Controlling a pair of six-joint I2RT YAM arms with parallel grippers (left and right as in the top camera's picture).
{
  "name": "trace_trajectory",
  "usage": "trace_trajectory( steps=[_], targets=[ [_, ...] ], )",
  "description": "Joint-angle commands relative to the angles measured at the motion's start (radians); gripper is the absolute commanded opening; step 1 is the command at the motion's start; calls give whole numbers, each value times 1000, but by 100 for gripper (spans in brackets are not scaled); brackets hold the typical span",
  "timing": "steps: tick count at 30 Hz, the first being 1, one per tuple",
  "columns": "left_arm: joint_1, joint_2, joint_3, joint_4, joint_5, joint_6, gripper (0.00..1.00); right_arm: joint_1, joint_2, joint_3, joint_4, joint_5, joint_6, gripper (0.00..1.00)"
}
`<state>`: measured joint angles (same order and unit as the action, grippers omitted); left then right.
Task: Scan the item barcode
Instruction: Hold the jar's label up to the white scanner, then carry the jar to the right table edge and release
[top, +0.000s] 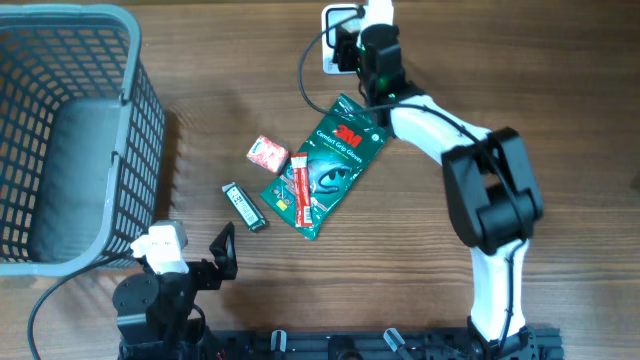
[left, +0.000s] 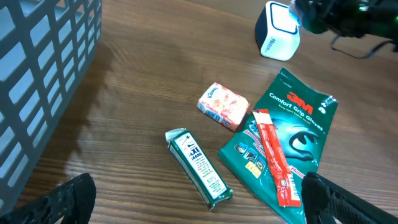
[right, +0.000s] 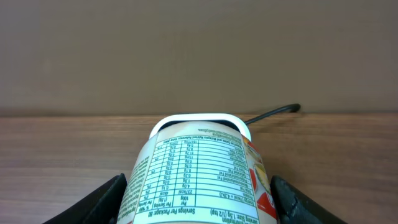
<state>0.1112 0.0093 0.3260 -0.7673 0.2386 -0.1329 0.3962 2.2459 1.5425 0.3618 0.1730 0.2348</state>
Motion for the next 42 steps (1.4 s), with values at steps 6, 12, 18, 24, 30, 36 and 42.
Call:
trace_trajectory(
  steps=[6, 12, 18, 24, 30, 36, 42],
  targets=[
    [-3, -4, -7, 2, 19, -2, 100, -1, 93, 169, -19, 40, -2, 58],
    [-3, -4, -7, 2, 19, -2, 100, -101, -166, 169, -373, -27, 140, 63],
    [-3, -4, -7, 2, 19, -2, 100, -523, -356, 167, -1107, -152, 389, 63],
    [-3, -4, -7, 2, 19, -2, 100, -983, -232, 163, -1331, -327, 451, 62],
    [-3, -4, -7, 2, 19, -2, 100, -1174, -126, 163, -1332, -355, 474, 74],
    [-3, -4, -7, 2, 19, -2, 100, -1205, -159, 337, -1397, -437, 449, 100],
    [-3, -4, -7, 2, 19, -2, 100, -1109, -401, 476, -1652, -475, 475, 100]
  ],
)
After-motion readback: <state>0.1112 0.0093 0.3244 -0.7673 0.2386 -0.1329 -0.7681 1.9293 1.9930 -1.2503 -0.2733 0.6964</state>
